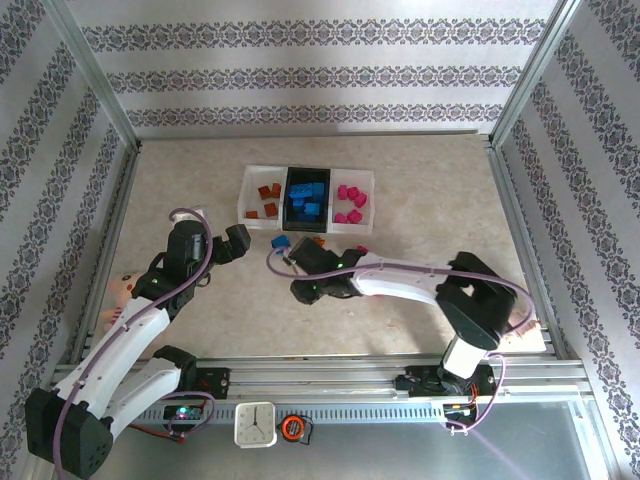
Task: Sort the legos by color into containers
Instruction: Pick up the lego from the bottom-center of the table, then place the lego in the container.
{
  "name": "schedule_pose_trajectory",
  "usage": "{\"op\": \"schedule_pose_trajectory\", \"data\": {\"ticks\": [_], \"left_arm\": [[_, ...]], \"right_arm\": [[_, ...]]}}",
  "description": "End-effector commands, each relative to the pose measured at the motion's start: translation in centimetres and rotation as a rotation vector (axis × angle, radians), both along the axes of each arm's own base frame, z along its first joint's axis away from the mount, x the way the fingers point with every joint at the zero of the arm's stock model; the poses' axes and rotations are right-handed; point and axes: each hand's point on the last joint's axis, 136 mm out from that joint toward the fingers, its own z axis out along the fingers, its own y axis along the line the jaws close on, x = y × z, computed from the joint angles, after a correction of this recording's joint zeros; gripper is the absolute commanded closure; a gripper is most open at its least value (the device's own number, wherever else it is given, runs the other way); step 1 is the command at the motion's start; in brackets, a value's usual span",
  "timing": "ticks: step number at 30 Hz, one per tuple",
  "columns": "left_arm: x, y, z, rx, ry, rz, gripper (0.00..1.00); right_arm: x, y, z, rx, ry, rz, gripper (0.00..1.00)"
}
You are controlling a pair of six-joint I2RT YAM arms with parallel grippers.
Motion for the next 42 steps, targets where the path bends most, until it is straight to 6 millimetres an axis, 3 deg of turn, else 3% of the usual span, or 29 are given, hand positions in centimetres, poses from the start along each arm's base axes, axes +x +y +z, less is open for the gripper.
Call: {"op": "schedule_pose_trajectory", "data": {"ticks": [1,4,7,13,20,25,33,37,42], "left_arm": [[0.3,-1.1,1.1,-0.054,-0.06,-0.047,0.0],[0.4,-1.5,0.8,-0.072,-0.06,-0.063,0.0],[0.5,-1.9,0.3,-0.085,-0.042,-0.075,0.0],[0.4,-2.6,-0.4,-0.113,-0.029,-0.105,0.0],[0.2,-3.6,-1.7,-0.141,0.016,-0.151,0.0],[0.1,-4.1,-2.5,-0.156,0.043,-0.172,0.0],[0.0,-4.7,-3.4,-0.16,0.082,-0.2,0.0],[0.1,-4.8,-3.5,-0.156,0.086,-0.208,0.0],[0.4,-5.1,-3.6,-0.151,0.096,-0.222,0.0]], "right_arm": [[2.4,0.1,4.4,0.089,-0.08,-0.015,0.79],[6.3,-0.5,7.8,0.129,-0.148,-0.086,0.79],[10.5,-1.0,9.5,0.132,-0.201,-0.164,0.79],[18.2,-1.7,8.6,0.073,-0.218,-0.316,0.78],[24.1,-1.9,7.7,0.028,-0.243,-0.411,0.75],[26.8,-3.2,7.3,-0.027,-0.26,-0.491,0.73],[28.7,-4.5,6.2,-0.112,-0.259,-0.574,0.65],[29.7,-4.6,6.3,-0.103,-0.262,-0.589,0.52],[30.3,-4.1,8.2,-0.051,-0.287,-0.573,0.36]]}}
